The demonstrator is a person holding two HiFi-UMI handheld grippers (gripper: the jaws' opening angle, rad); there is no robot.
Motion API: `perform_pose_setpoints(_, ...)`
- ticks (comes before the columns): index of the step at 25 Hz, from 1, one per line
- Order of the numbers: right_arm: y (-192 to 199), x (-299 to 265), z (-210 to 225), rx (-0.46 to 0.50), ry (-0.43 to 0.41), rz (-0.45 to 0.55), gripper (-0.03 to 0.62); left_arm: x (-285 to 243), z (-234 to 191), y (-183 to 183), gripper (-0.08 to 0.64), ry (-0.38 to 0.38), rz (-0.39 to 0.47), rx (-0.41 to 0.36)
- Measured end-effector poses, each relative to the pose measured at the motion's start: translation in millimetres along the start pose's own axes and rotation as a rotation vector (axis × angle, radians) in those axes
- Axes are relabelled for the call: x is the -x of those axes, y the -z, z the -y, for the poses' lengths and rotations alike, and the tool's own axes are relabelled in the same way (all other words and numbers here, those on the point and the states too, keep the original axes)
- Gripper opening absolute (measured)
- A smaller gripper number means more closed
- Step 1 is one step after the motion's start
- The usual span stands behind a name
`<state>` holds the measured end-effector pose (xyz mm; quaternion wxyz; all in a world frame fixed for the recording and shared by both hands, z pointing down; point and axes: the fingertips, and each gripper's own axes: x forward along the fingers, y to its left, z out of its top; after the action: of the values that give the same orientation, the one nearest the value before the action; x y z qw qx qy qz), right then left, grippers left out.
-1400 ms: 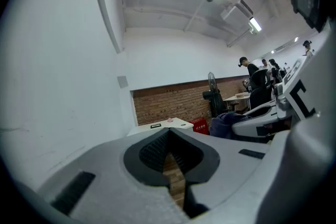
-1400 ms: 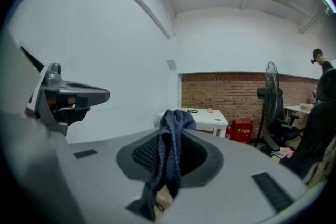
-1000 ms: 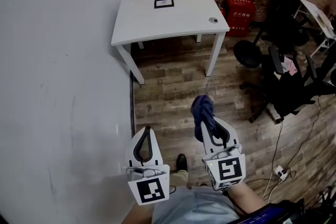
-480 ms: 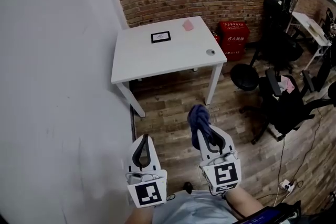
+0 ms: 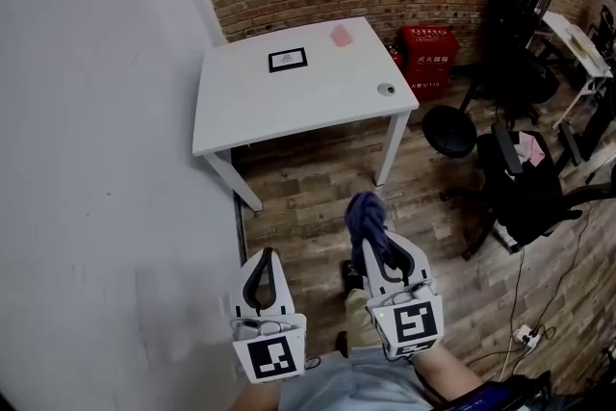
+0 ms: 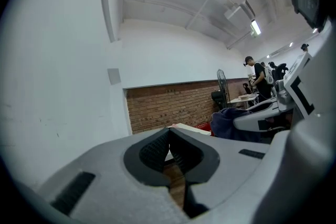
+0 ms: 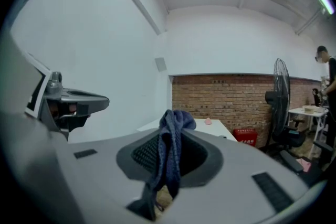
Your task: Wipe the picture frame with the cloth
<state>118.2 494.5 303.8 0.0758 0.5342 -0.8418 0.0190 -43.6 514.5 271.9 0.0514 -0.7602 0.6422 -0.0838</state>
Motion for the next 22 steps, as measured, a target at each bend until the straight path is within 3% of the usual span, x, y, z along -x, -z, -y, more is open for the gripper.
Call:
perform_pose_setpoints(16, 19, -179, 78, -0.046, -0.075, -0.091, 0.075, -181, -30, 22, 0.009, -0.032, -0.109, -0.025)
perform_pose_setpoints(22, 4, -249, 110, -0.033, -0.085, -0.082, 0.075, -250, -45, 17, 0.009, -0.052, -0.118, -0.027)
